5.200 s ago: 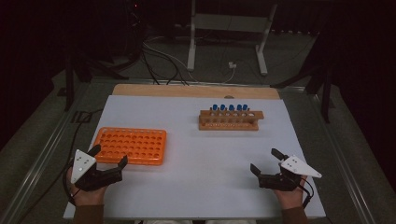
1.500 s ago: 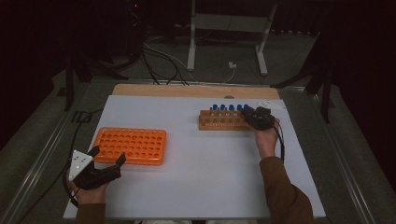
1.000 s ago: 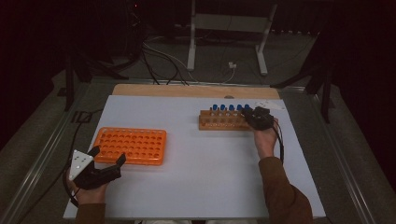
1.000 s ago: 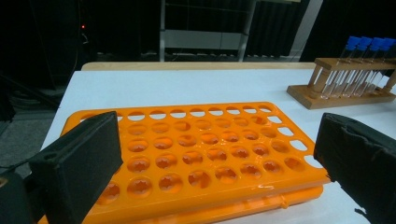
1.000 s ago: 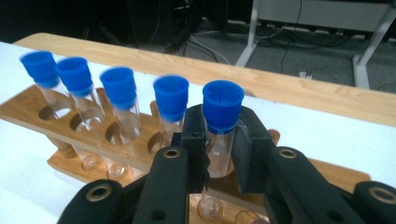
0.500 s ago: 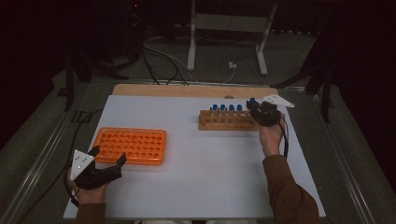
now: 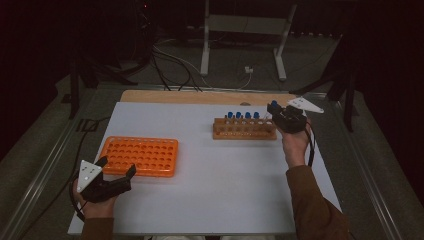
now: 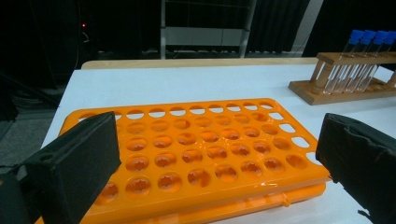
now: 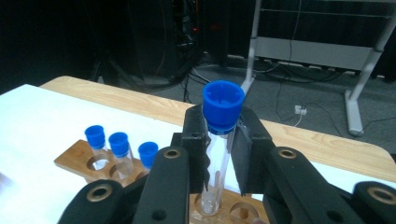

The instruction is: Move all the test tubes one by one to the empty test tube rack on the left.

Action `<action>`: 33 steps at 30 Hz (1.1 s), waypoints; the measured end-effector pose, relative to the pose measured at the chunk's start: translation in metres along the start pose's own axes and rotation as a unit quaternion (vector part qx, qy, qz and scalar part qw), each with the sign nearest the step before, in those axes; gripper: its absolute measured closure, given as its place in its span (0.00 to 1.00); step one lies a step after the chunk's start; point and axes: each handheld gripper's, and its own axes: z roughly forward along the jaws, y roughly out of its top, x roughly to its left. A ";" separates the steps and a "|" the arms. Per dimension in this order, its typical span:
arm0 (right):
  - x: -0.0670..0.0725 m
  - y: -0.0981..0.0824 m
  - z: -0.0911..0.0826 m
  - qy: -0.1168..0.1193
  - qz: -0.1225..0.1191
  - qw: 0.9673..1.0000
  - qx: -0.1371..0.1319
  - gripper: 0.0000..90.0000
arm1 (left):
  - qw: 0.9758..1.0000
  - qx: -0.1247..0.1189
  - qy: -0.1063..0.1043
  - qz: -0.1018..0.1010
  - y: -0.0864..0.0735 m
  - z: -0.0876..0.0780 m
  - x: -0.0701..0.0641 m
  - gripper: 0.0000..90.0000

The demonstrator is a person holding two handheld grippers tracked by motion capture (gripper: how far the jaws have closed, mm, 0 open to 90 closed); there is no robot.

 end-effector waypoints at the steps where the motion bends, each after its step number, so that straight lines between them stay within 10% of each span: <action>1: 0.001 0.000 -0.001 0.003 0.001 1.000 0.000 0.85 | 1.000 0.000 0.000 0.000 0.000 0.000 0.000 0.01; 10: 0.012 0.001 -0.010 0.037 -0.001 0.999 0.004 0.85 | 1.000 0.002 -0.012 0.028 0.001 0.003 -0.009 0.01; 20: 0.030 -0.002 -0.013 0.089 0.006 0.996 0.017 0.85 | 0.997 0.006 -0.071 0.035 0.014 0.018 -0.019 0.01; 33: 0.075 -0.001 -0.004 0.153 0.001 0.988 0.026 0.85 | 0.991 0.033 -0.115 0.067 0.038 0.037 -0.051 0.01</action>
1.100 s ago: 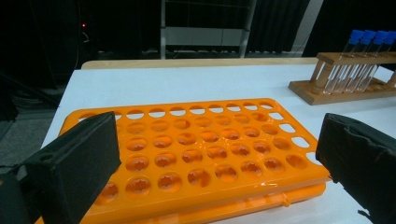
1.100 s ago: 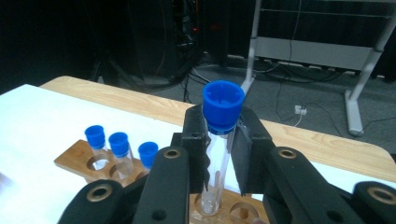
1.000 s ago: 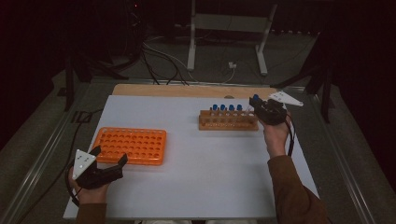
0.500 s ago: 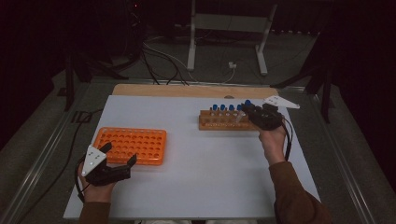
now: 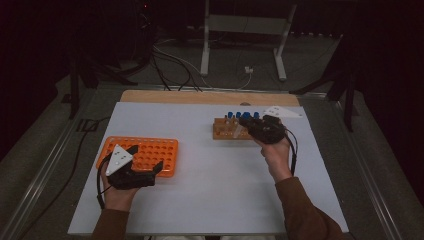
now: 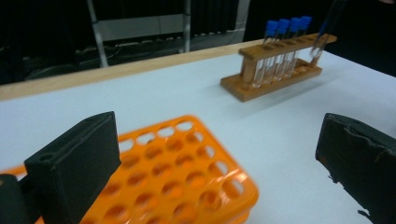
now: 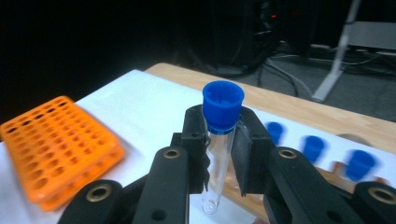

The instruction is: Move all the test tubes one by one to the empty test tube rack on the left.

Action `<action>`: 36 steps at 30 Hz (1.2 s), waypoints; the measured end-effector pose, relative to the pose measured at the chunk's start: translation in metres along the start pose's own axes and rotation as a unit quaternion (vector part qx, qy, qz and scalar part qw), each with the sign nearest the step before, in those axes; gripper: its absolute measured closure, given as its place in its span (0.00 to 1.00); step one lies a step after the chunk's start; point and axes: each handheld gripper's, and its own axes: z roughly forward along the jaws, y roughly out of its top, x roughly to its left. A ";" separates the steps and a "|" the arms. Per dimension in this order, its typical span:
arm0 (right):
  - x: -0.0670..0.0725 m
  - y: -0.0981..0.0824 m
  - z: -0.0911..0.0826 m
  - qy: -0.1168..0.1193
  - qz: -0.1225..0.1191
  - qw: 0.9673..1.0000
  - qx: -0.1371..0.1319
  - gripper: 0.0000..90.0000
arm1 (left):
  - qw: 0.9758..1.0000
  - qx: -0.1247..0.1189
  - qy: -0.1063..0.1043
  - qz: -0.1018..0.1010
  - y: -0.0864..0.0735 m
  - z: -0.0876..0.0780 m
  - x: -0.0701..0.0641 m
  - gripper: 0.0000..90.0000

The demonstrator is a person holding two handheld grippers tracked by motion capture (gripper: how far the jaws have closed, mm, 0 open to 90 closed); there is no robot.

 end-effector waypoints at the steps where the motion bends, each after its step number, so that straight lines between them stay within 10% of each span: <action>1: 0.004 0.000 0.002 0.005 -0.002 1.000 0.002 0.85 | 1.000 0.001 -0.003 0.005 0.003 0.003 -0.003 0.01; 28: 0.099 0.003 0.045 0.121 -0.054 0.990 0.047 0.84 | 0.997 0.004 -0.072 0.030 0.037 0.070 -0.046 0.02; 36: 0.110 0.001 0.052 0.132 -0.060 0.988 0.052 0.84 | 0.995 0.018 -0.085 0.052 0.037 0.074 -0.053 0.38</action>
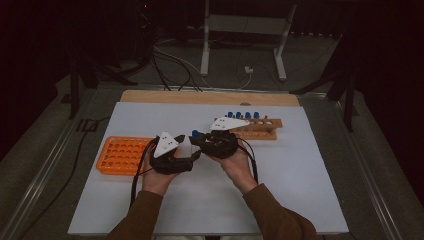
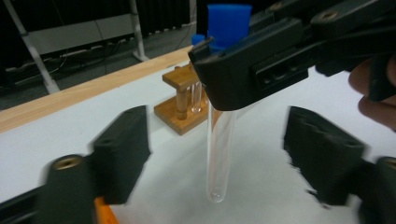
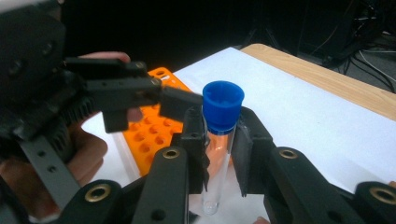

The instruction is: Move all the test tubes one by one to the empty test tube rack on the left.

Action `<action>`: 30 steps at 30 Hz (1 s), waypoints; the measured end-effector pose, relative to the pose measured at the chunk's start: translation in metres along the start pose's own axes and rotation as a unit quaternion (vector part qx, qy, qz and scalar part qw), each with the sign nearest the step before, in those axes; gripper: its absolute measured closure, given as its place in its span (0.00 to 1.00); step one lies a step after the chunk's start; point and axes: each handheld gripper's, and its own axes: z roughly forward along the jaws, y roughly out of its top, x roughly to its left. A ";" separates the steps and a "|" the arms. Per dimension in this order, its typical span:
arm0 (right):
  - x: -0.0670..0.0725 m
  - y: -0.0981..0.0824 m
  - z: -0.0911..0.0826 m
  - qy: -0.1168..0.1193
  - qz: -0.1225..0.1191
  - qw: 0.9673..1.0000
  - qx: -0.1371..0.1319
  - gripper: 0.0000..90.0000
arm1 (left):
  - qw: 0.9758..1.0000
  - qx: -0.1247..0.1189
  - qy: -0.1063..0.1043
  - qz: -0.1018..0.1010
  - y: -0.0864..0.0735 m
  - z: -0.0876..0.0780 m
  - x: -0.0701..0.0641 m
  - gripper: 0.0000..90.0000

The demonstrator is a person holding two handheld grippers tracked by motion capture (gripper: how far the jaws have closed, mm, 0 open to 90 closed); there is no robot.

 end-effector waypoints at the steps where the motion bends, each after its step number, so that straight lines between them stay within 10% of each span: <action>1: 0.000 0.000 0.000 0.000 0.000 1.000 0.000 0.84 | 1.000 0.001 -0.006 0.000 0.000 0.000 0.001 0.38; 10: 0.004 0.000 0.001 0.012 -0.005 1.000 0.002 0.84 | 1.000 0.007 -0.021 0.007 0.000 0.001 0.000 0.76; 19: 0.002 -0.001 0.000 0.021 0.002 1.000 0.000 0.84 | 1.000 0.008 -0.020 0.012 0.000 0.000 0.003 0.86; 30: -0.006 -0.002 -0.018 0.032 0.019 0.999 -0.029 0.36 | 1.000 0.008 -0.006 0.003 -0.002 -0.004 0.011 0.86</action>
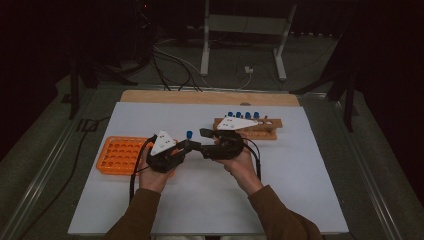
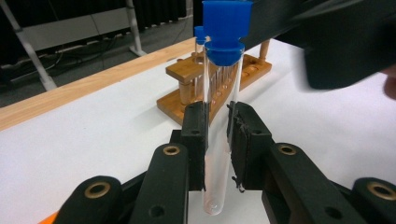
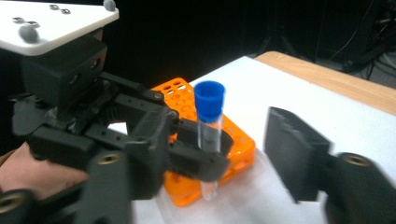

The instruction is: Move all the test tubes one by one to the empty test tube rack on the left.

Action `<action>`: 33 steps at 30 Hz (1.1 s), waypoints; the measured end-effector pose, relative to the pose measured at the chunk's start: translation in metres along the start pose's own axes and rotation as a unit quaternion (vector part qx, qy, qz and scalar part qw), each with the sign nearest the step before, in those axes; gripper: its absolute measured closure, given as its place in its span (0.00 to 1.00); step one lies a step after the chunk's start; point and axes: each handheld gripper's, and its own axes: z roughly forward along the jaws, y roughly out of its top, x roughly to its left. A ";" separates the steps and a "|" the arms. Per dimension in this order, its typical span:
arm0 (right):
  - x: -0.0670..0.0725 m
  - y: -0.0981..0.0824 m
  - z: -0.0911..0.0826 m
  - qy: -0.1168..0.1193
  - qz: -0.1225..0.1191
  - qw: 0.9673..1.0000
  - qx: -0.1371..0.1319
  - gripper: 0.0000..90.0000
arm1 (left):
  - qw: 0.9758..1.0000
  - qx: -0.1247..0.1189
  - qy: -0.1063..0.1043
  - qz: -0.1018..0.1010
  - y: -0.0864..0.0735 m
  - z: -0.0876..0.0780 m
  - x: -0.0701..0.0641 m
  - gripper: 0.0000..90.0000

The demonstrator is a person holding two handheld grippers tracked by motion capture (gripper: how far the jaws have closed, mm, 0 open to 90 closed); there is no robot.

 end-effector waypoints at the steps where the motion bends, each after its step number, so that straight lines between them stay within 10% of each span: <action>1: 0.000 -0.001 -0.003 -0.002 -0.002 1.000 -0.002 0.33 | 1.000 0.000 0.001 0.000 0.000 -0.001 0.001 0.86; 11: -0.010 -0.008 -0.036 -0.052 0.005 0.999 -0.015 0.04 | 1.000 -0.003 0.024 -0.011 -0.008 -0.012 0.014 0.86; 33: -0.038 -0.074 -0.122 -0.150 0.000 0.989 -0.007 0.01 | 0.995 -0.032 0.087 -0.045 -0.020 0.001 0.056 0.86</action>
